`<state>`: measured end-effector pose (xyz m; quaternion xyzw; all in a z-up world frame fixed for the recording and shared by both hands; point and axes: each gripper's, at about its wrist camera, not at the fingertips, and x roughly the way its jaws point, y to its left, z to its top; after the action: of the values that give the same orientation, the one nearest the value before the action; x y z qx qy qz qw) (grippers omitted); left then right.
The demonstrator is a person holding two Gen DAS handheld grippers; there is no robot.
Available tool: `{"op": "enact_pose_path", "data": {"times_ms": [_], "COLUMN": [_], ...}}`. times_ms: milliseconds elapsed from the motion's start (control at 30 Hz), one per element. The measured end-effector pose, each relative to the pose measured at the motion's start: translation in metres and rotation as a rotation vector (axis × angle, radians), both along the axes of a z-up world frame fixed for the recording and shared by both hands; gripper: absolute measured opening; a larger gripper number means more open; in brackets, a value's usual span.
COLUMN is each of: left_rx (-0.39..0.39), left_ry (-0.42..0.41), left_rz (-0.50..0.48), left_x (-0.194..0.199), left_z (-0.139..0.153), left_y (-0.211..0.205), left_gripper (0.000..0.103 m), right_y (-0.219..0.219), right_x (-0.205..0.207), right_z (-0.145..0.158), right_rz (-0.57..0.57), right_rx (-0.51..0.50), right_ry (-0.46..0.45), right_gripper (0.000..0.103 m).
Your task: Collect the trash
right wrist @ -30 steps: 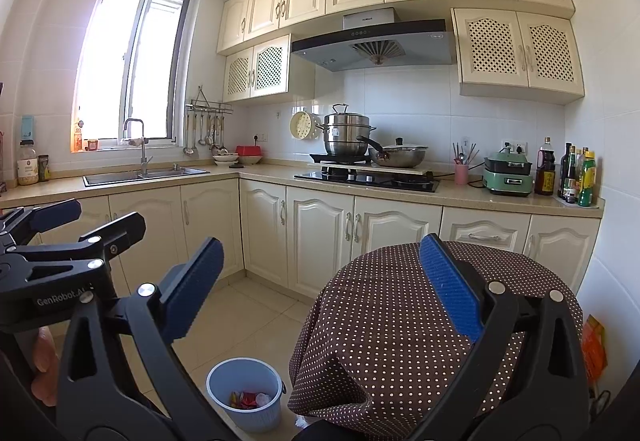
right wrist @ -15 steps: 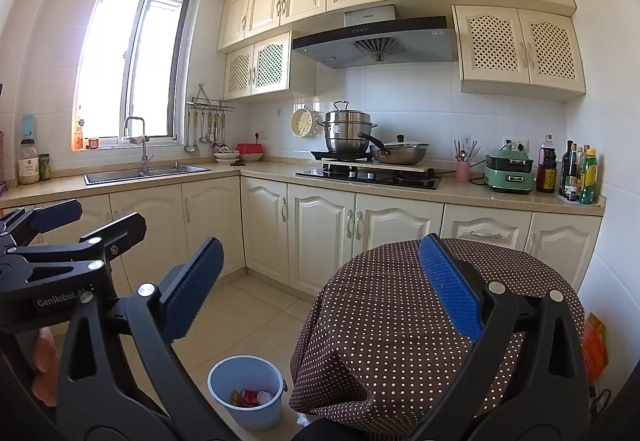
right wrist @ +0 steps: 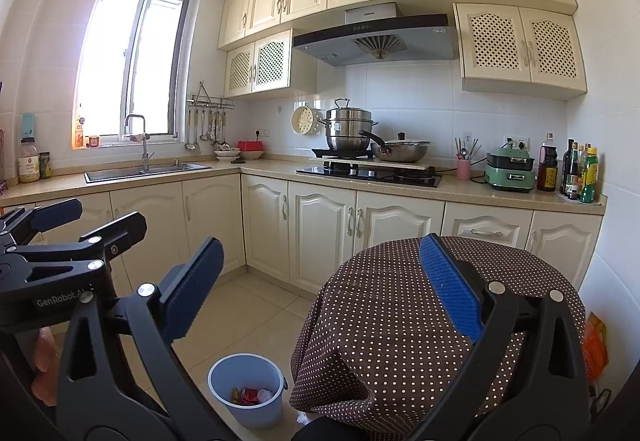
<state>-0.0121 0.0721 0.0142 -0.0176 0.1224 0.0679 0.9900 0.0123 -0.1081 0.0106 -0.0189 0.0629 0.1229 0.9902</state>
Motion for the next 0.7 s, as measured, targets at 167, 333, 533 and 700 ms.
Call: {"op": "enact_pose_path", "data": {"times_ms": [167, 333, 533, 700], "left_rx": [-0.001, 0.000, -0.001, -0.001], "left_ry": [0.001, 0.006, 0.012, 0.020], "left_rz": [-0.001, 0.000, 0.004, 0.005], "left_x": [0.0004, 0.0025, 0.0064, 0.0089], "left_z": [0.0002, -0.0014, -0.0021, -0.0037], "left_y": [0.0004, 0.0022, 0.0036, 0.0047], "left_gripper": [0.095, 0.095, 0.095, 0.095], "right_y": [0.0002, 0.0011, 0.0037, 0.0031], "right_x": [0.0007, 0.0026, 0.0035, 0.0071], "right_z": [0.0002, -0.0003, -0.0006, -0.0015], "right_rz": [0.001, 0.008, 0.011, 0.018], "right_rx": [-0.001, -0.003, -0.006, -0.004], "right_ry": [0.002, 0.009, 0.012, 0.022], "right_gripper": [0.096, 0.096, 0.096, 0.096]}}
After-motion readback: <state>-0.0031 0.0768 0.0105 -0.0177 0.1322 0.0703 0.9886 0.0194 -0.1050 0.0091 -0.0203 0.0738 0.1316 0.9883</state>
